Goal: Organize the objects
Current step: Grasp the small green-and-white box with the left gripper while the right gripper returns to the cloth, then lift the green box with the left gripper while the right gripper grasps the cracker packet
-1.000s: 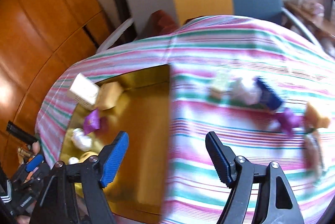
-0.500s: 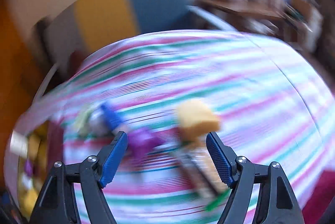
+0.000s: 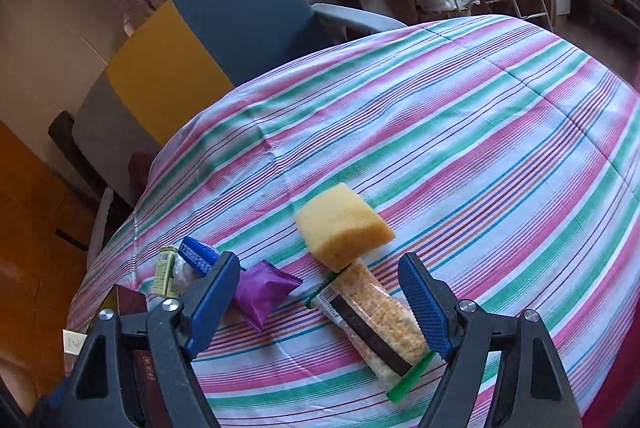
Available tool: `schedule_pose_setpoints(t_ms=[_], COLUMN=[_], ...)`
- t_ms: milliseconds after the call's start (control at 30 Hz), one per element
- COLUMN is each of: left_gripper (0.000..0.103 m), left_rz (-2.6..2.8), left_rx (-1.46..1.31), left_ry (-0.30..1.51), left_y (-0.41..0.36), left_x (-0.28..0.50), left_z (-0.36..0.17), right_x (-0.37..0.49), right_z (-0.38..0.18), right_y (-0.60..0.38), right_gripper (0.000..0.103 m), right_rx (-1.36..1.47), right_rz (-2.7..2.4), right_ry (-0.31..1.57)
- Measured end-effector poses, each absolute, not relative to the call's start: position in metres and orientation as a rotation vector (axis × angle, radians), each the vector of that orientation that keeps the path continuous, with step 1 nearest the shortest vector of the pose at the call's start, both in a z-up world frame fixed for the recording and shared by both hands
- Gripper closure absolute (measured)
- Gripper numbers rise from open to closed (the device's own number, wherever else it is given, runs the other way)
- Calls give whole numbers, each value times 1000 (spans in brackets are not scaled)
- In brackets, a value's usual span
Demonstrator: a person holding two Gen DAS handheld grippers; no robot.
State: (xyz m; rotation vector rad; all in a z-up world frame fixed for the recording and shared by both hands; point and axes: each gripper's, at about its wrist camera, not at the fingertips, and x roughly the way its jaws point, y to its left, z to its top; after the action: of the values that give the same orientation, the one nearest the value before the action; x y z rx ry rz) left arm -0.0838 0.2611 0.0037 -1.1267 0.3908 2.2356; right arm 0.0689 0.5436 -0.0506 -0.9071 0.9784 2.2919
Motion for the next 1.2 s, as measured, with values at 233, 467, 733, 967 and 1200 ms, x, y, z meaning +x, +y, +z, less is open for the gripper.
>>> schedule_pose_setpoints(t_ms=[233,467,733,967,1200], left_gripper=[57,57,74,74,74], left_rz=[2150,2132,2100,2093,2078], left_rx=[-1236,-1324,-1421,-1282,-1189], left_ry=[483,528,502,461,364], left_y=[317,353,374,343,307], left_x=[-138,-183,-215,-166,-110], left_z=[-31,-64,-97,-68,-27], right_x=[70,68,66,72,70], right_z=[-52,-51,-54,-54,-73], right_y=[545,543,545,555,565], right_gripper=[19,19,19,25,25], right_rx=[-913,-916,-922,-886,-1000], right_rz=[2303,2336,2325,2289,2165], right_ry=[1045,1059,1063,1071,1061])
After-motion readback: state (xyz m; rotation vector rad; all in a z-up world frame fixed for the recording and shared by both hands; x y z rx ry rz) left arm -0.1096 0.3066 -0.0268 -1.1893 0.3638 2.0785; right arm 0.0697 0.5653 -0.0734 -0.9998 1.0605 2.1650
